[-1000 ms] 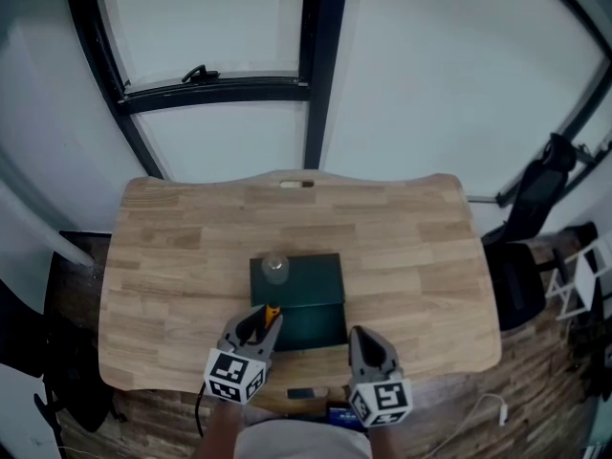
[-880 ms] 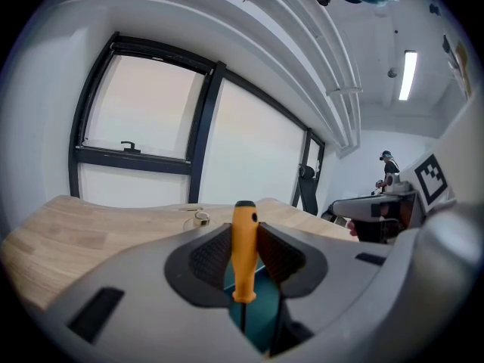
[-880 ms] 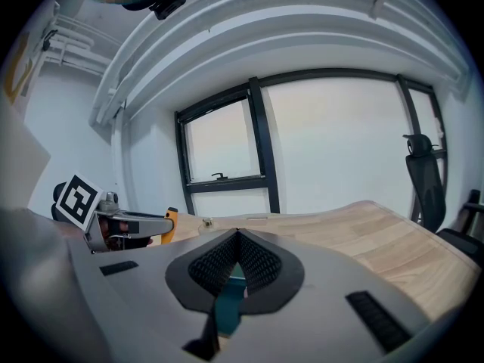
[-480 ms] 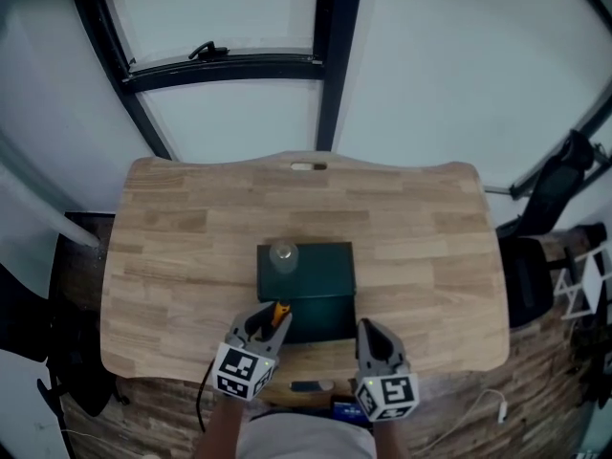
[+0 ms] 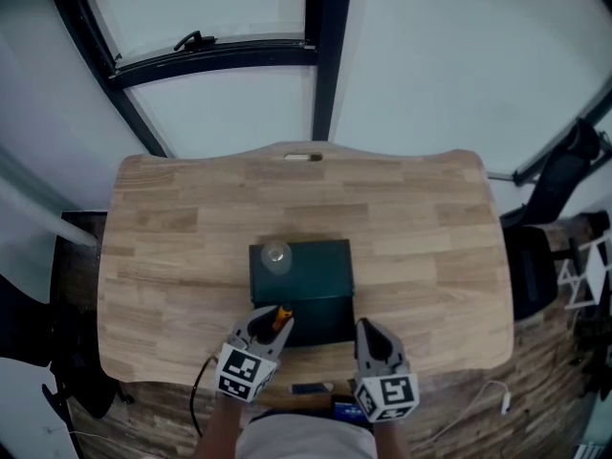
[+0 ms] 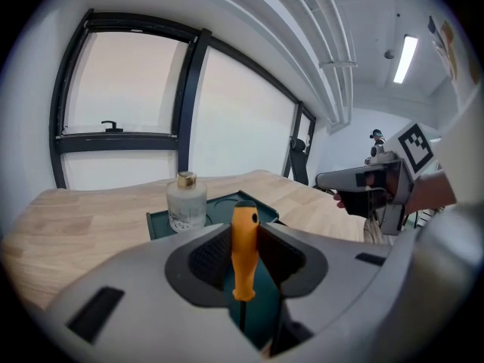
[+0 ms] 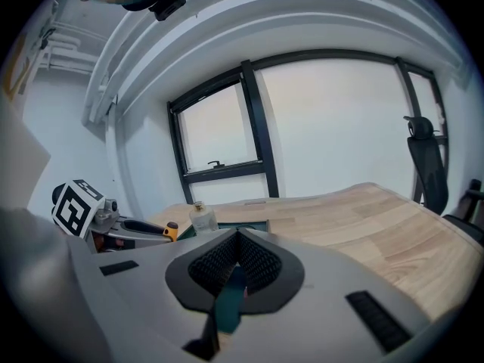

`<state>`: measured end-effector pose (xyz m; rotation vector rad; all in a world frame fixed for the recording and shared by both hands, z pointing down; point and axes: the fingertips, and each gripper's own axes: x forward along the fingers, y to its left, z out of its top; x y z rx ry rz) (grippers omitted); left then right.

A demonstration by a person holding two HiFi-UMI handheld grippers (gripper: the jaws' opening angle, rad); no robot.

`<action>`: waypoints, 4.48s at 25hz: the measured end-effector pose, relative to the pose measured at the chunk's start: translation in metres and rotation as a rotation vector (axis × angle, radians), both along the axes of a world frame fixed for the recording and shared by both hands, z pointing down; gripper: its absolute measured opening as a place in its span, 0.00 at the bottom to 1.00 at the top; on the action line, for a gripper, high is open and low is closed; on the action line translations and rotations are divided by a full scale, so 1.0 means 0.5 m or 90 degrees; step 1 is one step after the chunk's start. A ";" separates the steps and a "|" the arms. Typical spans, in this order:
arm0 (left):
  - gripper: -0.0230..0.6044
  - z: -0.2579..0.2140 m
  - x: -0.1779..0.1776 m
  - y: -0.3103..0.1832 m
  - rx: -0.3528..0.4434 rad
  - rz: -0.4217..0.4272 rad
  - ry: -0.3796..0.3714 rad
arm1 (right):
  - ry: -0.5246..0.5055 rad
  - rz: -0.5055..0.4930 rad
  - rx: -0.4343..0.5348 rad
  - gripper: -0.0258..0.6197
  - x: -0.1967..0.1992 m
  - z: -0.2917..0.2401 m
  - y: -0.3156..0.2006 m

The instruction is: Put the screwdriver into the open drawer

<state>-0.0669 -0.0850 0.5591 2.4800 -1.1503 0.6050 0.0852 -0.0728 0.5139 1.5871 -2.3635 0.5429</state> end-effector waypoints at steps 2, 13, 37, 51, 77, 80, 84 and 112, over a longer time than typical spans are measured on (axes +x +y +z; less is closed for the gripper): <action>0.22 0.014 0.008 0.003 -0.012 0.010 -0.001 | 0.004 0.003 -0.008 0.04 0.006 0.005 0.000; 0.22 0.072 0.038 0.017 -0.069 0.095 -0.014 | -0.012 0.018 -0.030 0.04 0.009 0.032 -0.002; 0.22 0.136 0.082 0.035 -0.147 0.230 -0.066 | -0.003 0.013 -0.061 0.04 -0.004 0.070 -0.023; 0.22 0.171 0.102 0.047 -0.183 0.267 -0.081 | -0.004 0.014 -0.076 0.04 0.000 0.091 -0.029; 0.22 0.221 0.138 0.066 -0.235 0.333 -0.150 | -0.012 0.020 -0.102 0.04 0.023 0.126 -0.030; 0.22 0.226 0.141 0.068 -0.241 0.339 -0.155 | -0.009 0.019 -0.106 0.04 0.024 0.129 -0.031; 0.22 0.233 0.142 0.073 -0.256 0.343 -0.156 | -0.005 0.014 -0.115 0.04 0.024 0.140 -0.027; 0.22 0.263 0.147 0.094 -0.315 0.366 -0.177 | 0.026 0.022 -0.147 0.04 0.039 0.172 -0.034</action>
